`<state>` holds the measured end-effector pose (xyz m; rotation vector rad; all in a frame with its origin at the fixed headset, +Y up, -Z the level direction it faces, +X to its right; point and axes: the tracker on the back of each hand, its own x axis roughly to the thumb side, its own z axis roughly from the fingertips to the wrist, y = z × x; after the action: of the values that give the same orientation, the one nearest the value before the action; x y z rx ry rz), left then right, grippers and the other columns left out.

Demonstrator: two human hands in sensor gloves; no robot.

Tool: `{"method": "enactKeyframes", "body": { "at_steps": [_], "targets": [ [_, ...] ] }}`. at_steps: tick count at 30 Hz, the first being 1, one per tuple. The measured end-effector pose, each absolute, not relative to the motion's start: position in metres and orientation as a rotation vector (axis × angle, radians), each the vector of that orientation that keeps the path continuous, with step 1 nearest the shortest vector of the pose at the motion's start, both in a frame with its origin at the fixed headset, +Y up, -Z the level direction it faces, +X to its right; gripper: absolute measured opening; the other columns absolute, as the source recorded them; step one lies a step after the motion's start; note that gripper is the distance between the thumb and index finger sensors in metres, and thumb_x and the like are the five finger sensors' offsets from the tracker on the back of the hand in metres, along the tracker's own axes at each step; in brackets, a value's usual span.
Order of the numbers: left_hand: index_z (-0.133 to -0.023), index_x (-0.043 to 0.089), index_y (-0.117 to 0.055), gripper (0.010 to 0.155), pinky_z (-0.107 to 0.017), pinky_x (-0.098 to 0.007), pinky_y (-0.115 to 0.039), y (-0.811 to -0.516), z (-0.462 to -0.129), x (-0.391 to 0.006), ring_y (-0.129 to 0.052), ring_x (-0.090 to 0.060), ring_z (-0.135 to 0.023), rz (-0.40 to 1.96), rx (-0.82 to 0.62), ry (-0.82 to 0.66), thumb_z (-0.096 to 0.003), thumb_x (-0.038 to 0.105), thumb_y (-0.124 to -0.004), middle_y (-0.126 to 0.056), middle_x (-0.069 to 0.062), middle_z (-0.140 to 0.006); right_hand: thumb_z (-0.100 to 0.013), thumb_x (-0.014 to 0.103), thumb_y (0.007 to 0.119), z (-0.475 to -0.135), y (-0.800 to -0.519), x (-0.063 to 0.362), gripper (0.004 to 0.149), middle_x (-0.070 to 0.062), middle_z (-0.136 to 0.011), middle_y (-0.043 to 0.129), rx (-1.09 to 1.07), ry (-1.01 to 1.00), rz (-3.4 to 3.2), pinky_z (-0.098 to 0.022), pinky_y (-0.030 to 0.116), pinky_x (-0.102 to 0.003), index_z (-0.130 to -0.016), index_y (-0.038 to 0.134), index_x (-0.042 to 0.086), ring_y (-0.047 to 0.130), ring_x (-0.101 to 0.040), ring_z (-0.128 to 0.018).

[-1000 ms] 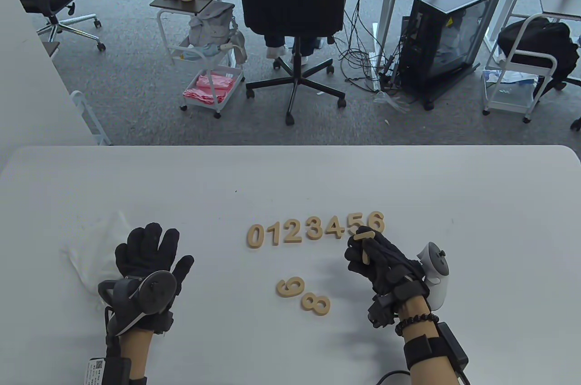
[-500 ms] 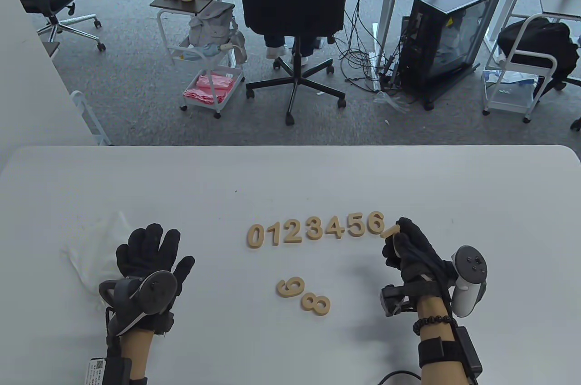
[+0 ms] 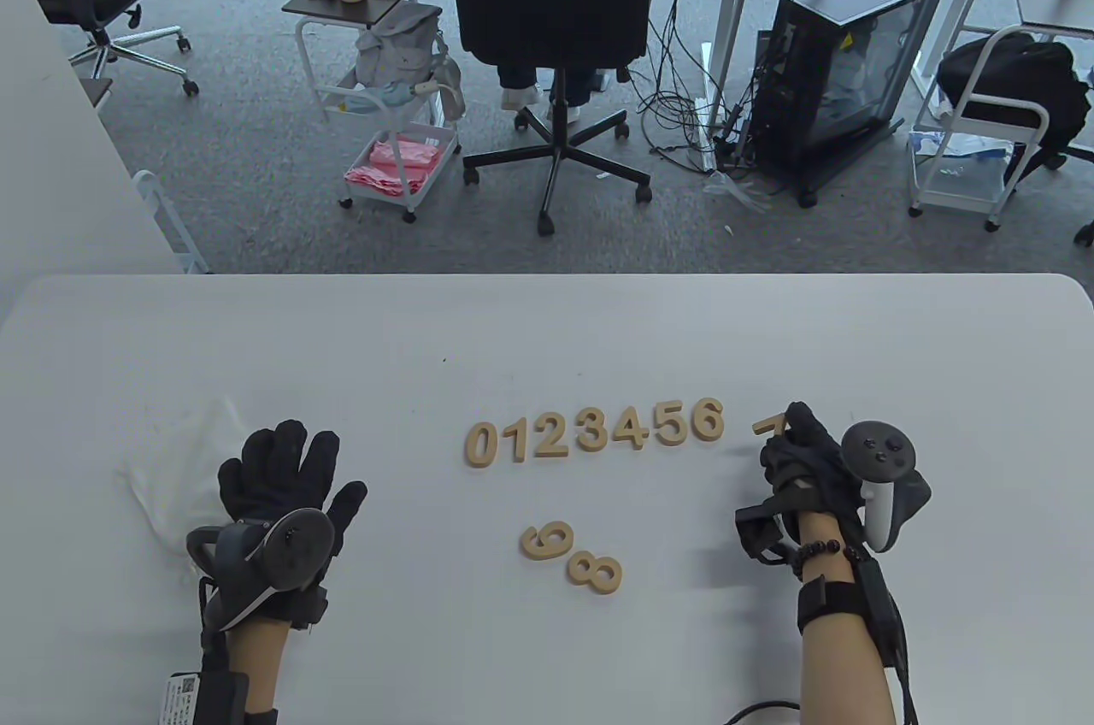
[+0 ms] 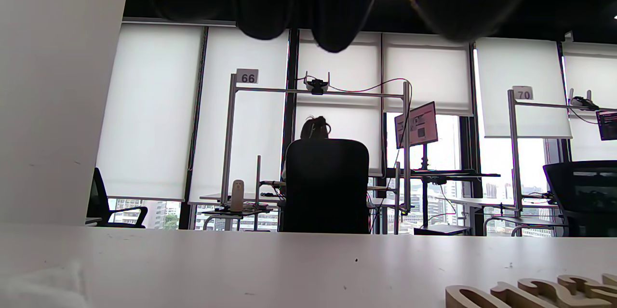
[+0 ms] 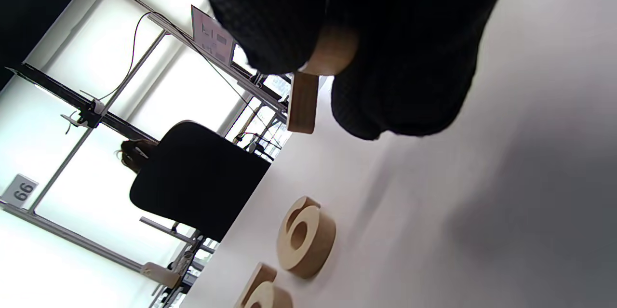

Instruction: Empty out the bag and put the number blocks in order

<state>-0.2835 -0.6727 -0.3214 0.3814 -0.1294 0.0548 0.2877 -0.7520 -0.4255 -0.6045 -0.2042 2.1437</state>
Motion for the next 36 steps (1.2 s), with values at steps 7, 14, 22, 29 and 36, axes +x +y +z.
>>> {"method": "enactKeyframes", "body": {
  "at_steps": [7,14,22,29,36],
  "targets": [
    [-0.107,0.015,-0.069,0.067,-0.065,-0.081,-0.048,-0.673,-0.322,-0.284,-0.062,-0.064,-0.100,0.056,0.376,-0.123,-0.0516,0.053,-0.072,-0.058,-0.029,-0.114,-0.050,0.011,0.083,-0.461,-0.757,0.285,0.046,-0.033,-0.094,0.076,-0.637,-0.095,2.033,-0.051,0.099,-0.046,-0.096,0.078,0.008,0.103,-0.040,-0.070],
    [-0.107,0.015,-0.069,0.067,-0.065,-0.082,-0.048,-0.672,-0.322,-0.286,-0.062,-0.064,-0.100,0.059,0.380,-0.118,-0.0515,0.053,-0.072,-0.058,-0.029,-0.114,-0.049,0.016,0.083,-0.480,-0.763,0.276,0.047,-0.032,-0.089,0.082,-0.704,-0.103,2.161,-0.046,0.103,-0.041,-0.093,0.081,0.004,0.108,-0.037,-0.062],
    [-0.107,0.015,-0.069,0.068,-0.065,-0.082,-0.048,-0.672,-0.323,-0.286,-0.062,-0.064,-0.100,0.055,0.380,-0.121,-0.0515,0.053,-0.072,-0.058,-0.029,-0.113,-0.048,0.020,0.087,-0.495,-0.757,0.253,0.040,-0.025,-0.081,0.093,-0.725,-0.144,2.495,-0.035,0.107,-0.036,-0.086,0.089,0.011,0.114,-0.030,-0.051],
    [-0.107,0.015,-0.069,0.068,-0.065,-0.082,-0.048,-0.673,-0.323,-0.286,-0.062,-0.064,-0.100,0.057,0.379,-0.124,-0.0516,0.053,-0.072,-0.058,-0.029,-0.114,-0.048,0.022,0.088,-0.504,-0.751,0.235,0.039,-0.021,-0.078,0.097,-0.690,-0.106,2.779,-0.032,0.108,-0.034,-0.085,0.090,0.011,0.116,-0.026,-0.046],
    [-0.107,0.015,-0.069,0.068,-0.065,-0.082,-0.048,-0.672,-0.323,-0.286,-0.062,-0.064,-0.100,0.057,0.382,-0.125,-0.0516,0.054,-0.072,-0.058,-0.029,-0.114,-0.047,0.022,0.088,-0.508,-0.752,0.227,0.039,-0.018,-0.076,0.098,-0.658,-0.064,2.911,-0.032,0.107,-0.033,-0.085,0.090,0.011,0.115,-0.024,-0.044]
  ]
}}
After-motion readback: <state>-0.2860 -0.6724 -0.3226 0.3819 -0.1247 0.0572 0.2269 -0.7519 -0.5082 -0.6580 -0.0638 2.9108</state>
